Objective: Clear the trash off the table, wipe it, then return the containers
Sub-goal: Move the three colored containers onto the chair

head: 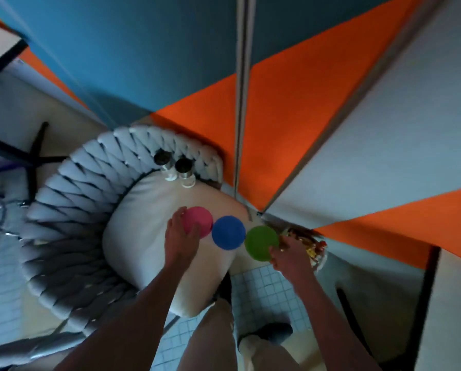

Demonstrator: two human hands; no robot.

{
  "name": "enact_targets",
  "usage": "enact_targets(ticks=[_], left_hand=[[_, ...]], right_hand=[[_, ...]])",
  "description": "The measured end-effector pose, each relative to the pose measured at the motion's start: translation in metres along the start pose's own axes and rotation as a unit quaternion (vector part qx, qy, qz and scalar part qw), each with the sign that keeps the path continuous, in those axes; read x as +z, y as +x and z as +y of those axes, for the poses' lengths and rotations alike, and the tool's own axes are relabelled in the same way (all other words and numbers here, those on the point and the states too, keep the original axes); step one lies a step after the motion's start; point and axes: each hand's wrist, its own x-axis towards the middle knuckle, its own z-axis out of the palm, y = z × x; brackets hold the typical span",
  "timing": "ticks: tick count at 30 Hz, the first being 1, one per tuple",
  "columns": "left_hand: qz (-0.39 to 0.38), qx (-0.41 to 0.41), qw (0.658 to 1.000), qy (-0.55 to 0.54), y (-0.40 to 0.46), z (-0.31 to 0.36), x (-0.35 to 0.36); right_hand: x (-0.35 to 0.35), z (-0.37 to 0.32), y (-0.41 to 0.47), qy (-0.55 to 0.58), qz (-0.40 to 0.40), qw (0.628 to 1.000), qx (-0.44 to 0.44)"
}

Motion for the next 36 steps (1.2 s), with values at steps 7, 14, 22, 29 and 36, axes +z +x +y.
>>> enact_targets(ticks=[7,14,22,29,36], left_hand=[[0.047,-0.061,0.997,0.027,0.132,-0.070,-0.046],[0.096,-0.077,0.992,0.004,0.241,-0.113,-0.057],[0.101,-0.058,0.993,-0.016,0.293,-0.133,-0.044],[0.072,-0.046,0.996,0.020,0.284,-0.145,-0.039],[0.045,-0.103,0.993,0.045,0.208,-0.142,-0.033]], right_hand=[[0.134,-0.054,0.083,-0.095,-0.044,0.994,-0.009],[0.228,-0.094,0.155,-0.151,-0.053,0.985,-0.069],[0.277,-0.095,0.208,-0.096,-0.091,0.991,-0.001],[0.272,-0.100,0.185,-0.085,-0.116,0.989,0.026],[0.235,-0.083,0.127,-0.184,-0.113,0.975,-0.047]])
